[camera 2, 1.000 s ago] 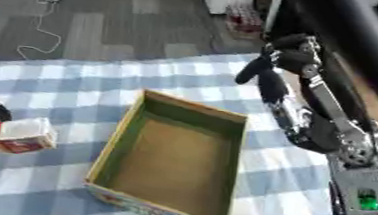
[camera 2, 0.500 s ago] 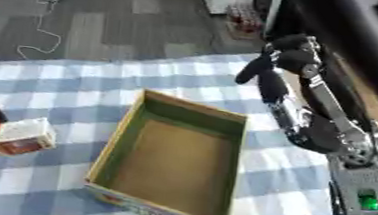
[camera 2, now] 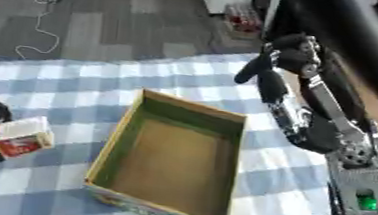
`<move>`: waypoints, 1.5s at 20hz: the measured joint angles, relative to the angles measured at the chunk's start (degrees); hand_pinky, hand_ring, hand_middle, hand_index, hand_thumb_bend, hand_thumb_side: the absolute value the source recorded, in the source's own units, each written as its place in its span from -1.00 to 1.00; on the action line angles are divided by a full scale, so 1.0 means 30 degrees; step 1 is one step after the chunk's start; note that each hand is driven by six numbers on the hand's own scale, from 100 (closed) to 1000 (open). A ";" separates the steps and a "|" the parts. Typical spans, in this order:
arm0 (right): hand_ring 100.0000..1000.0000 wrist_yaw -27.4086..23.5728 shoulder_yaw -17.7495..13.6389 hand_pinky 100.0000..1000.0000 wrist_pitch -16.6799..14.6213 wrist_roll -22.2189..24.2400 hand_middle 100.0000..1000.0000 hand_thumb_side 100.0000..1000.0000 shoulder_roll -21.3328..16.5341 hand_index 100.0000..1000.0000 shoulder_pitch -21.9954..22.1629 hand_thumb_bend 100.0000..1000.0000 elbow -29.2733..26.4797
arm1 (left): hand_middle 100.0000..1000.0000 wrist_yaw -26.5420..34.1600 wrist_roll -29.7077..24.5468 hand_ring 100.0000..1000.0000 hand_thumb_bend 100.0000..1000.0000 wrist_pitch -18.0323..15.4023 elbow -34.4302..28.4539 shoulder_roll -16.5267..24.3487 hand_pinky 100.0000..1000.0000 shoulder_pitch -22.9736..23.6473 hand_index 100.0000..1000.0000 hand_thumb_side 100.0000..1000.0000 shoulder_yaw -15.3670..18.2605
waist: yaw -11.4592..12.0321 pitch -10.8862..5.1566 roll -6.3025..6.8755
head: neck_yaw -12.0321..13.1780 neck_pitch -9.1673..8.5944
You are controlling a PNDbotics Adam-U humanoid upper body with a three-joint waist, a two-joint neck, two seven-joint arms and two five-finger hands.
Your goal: Pick up objects on the table and place them in the box.
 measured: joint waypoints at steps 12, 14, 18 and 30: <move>-0.57 0.0000 -0.0003 -0.50 -0.0039 -0.0043 -0.56 1.00 0.0157 0.03 -0.0089 -1.00 0.0000 | -0.28 -0.2085 0.1412 -0.58 -1.00 0.0266 0.0821 -0.0409 -0.72 0.0023 0.12 0.62 -0.0054 | -0.0062 0.0000 0.0007 | 0.0003 -0.0060; -0.57 0.0000 -0.0003 -0.50 -0.0047 -0.0054 -0.56 1.00 0.0157 0.03 -0.0089 -1.00 0.0000 | -0.42 -0.1895 0.1563 -0.71 -1.00 0.0393 0.0865 -0.0433 -0.87 0.0037 -0.06 0.55 -0.0054 | -0.0058 0.0000 0.0007 | 0.0003 -0.0060; -0.57 0.0000 -0.0004 -0.50 -0.0049 -0.0070 -0.57 1.00 0.0157 0.03 -0.0089 -1.00 0.0000 | -0.80 -0.1476 0.1599 -1.00 -1.00 0.0505 0.0858 -0.0473 -1.00 0.0139 -0.30 0.39 -0.0045 | -0.0005 -0.0006 0.0007 | 0.0028 -0.0060; -0.57 0.0009 -0.0053 -0.50 -0.0012 -0.0108 -0.57 1.00 0.0149 0.04 0.0012 -1.00 0.0000 | -0.95 0.1232 0.1594 -1.00 -1.00 0.0997 -0.1257 0.0694 -1.00 0.0456 -0.40 0.26 0.0658 | 0.0254 -0.0025 0.0001 | 0.0333 0.0099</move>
